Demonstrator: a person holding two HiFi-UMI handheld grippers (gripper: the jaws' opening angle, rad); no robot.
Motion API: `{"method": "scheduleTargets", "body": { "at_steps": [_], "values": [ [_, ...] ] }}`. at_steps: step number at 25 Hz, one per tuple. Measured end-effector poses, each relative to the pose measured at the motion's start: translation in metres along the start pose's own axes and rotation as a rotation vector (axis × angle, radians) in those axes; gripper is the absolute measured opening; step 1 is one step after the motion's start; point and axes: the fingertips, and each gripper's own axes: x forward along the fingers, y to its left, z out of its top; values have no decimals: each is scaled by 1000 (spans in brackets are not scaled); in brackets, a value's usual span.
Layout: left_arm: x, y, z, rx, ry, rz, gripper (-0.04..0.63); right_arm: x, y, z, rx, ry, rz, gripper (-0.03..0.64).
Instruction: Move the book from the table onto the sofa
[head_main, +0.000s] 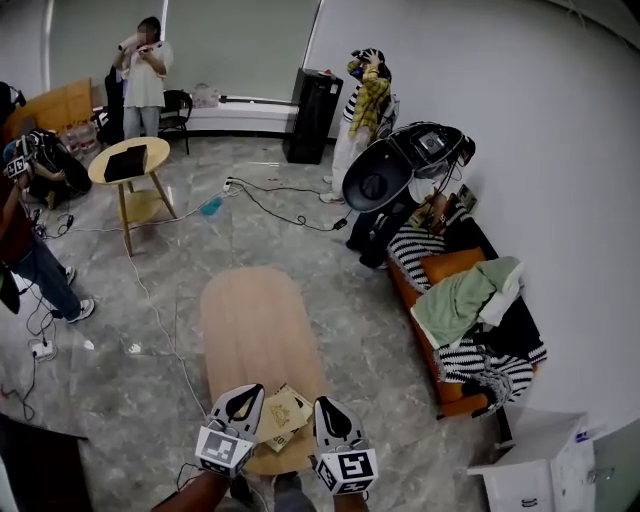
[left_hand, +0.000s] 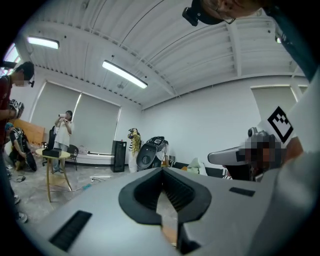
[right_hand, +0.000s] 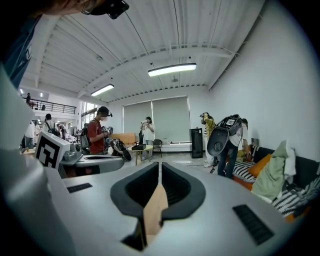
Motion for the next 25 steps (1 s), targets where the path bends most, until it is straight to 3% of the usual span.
{"method": "scheduleTargets", "body": {
  "at_steps": [8,20,25],
  "values": [
    [37,26,-95,-49,132,96,-8,53,-33,-82,26,115,55,24],
    [56,52,-261,-168,363,229,151,112,-70,-223,69,332,127,125],
    [52,61,-326,-210,459,283,172,135,-78,-276,78,411,164,151]
  ]
}}
